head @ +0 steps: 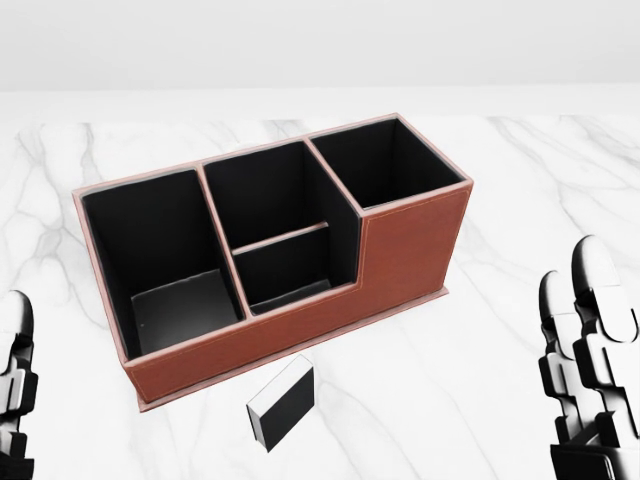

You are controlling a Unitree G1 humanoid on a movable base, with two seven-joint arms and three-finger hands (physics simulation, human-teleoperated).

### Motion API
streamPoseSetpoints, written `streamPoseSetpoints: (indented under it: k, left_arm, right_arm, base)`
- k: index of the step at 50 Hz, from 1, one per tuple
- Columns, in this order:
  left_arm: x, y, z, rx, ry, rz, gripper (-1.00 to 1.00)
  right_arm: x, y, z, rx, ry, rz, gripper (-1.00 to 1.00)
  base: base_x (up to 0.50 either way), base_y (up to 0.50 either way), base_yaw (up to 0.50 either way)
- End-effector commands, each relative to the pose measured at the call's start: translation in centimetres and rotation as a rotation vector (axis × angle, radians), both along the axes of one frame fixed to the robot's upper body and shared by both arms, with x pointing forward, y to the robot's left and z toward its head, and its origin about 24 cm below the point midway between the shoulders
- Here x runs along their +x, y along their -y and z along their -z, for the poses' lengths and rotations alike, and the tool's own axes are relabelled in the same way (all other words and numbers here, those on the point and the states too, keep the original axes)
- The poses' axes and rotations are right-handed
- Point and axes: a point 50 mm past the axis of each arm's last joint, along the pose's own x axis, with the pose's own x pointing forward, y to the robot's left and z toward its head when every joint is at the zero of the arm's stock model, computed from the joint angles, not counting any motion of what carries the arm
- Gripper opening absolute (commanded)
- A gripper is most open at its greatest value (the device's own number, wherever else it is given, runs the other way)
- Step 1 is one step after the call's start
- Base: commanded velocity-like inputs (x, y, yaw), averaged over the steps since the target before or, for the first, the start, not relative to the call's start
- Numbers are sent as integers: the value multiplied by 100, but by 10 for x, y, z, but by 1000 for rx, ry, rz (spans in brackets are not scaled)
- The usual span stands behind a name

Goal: Pick up the book and place it in the left compartment of the caddy.

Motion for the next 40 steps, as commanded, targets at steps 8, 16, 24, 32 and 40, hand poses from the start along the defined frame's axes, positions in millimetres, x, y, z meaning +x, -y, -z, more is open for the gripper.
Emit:
streamPoseSetpoints:
  k: [8, 16, 24, 32, 40]
  left_arm:
    - [6, 34, -3, 125, 3, -54, 100]
    - [-2, 92, -26, 131, 221, 183, 100]
    - [6, 124, -33, 192, 327, 264, 100]
    - [18, 145, -17, 269, 285, 290, 100]
    - [39, 154, 6, 385, 204, 246, 100]
  right_arm:
    - [0, -2, 0, -9, 25, -7, 100]
    - [0, -1, 1, 0, 21, -7, 100]
    - [2, -2, 2, 0, 13, -11, 100]
    - [4, -1, 4, 2, 4, -12, 100]
    - [5, -1, 4, 3, 0, -15, 100]
  base:
    - [0, 0, 0]
    - [0, 0, 0]
    - [0, 0, 0]
    - [0, 0, 0]
    - [0, 0, 0]
